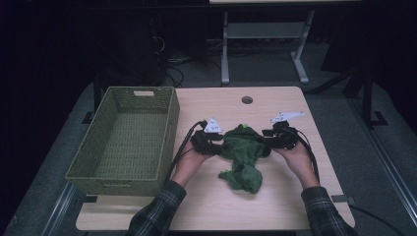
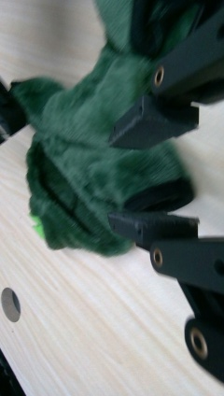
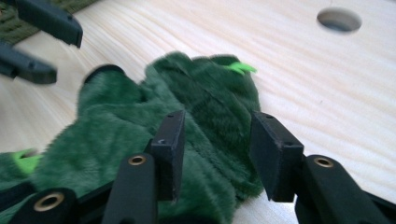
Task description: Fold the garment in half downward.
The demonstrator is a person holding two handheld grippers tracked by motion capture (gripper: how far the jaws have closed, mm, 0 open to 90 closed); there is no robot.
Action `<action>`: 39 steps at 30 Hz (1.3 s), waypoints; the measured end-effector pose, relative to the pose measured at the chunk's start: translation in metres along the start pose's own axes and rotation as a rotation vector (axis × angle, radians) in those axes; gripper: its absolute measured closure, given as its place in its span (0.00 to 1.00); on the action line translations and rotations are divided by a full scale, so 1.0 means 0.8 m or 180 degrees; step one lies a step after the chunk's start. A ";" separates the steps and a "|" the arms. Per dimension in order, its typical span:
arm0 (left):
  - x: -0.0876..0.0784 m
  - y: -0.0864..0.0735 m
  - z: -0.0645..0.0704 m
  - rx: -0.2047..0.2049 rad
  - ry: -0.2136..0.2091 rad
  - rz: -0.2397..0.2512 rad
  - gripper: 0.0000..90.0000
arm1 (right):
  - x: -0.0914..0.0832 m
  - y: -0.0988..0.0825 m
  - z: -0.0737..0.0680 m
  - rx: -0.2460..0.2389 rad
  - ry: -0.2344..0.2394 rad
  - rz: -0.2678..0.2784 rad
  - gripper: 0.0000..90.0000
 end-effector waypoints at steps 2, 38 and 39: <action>0.009 0.006 -0.011 -0.0041 0.0014 -0.0011 0.66 | 0.006 0.003 0.003 -0.0009 -0.0004 -0.0024 0.63; 0.077 0.011 -0.071 -0.0309 -0.0163 -0.0215 0.97 | 0.055 -0.012 0.024 0.0208 -0.0057 -0.0231 0.98; 0.074 0.014 -0.071 -0.0338 -0.0171 -0.0154 0.97 | 0.053 -0.010 0.025 0.0204 -0.0069 -0.0182 0.98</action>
Point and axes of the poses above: each handheld gripper's, and its own axes: x roughly forward along the jaws, y roughly out of its top, z roughly to its right, the point moved 1 cm from there along x, roughly forward along the jaws, and after that the axes turned 10 degrees about -y, right-handed, at the moved point
